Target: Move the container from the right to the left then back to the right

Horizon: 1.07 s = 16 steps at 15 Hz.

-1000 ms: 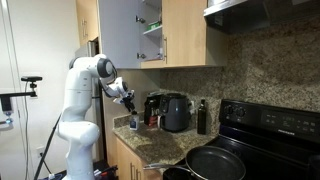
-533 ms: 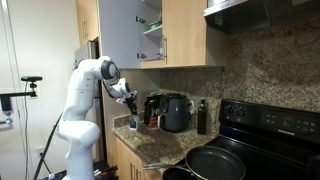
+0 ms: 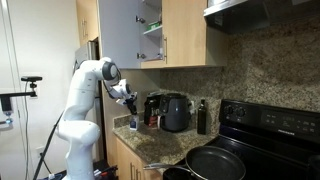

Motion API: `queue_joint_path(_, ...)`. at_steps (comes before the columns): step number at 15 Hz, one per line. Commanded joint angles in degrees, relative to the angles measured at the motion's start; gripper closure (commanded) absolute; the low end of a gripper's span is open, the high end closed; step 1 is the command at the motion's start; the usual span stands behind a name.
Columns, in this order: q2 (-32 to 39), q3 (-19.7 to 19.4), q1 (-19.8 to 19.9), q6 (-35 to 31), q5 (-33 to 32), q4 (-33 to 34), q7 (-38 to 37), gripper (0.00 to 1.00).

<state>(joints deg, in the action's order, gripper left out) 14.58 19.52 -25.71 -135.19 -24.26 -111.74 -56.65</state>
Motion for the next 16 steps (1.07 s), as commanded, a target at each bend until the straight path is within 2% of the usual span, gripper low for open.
queue_joint_path(1, 0.72, -1.36, -0.96, -1.06, 1.46, 0.1, 2.25, 0.54)
queue_joint_path(2, 0.8, -1.58, -1.02, -0.94, 1.18, -0.11, 2.02, 0.62)
queue_joint_path(3, 0.71, -1.61, -0.94, -1.49, 1.42, -0.36, 2.15, 0.64)
queue_joint_path(8, -1.56, -2.63, -0.31, -0.72, 2.3, -1.83, 0.63, 0.64)
queue_joint_path(14, -16.38, -4.01, 2.72, 4.39, 7.67, -10.87, -0.46, 0.64)
queue_joint_path(16, -22.22, -3.87, 4.28, 8.22, 8.47, -14.05, -1.47, 0.64)
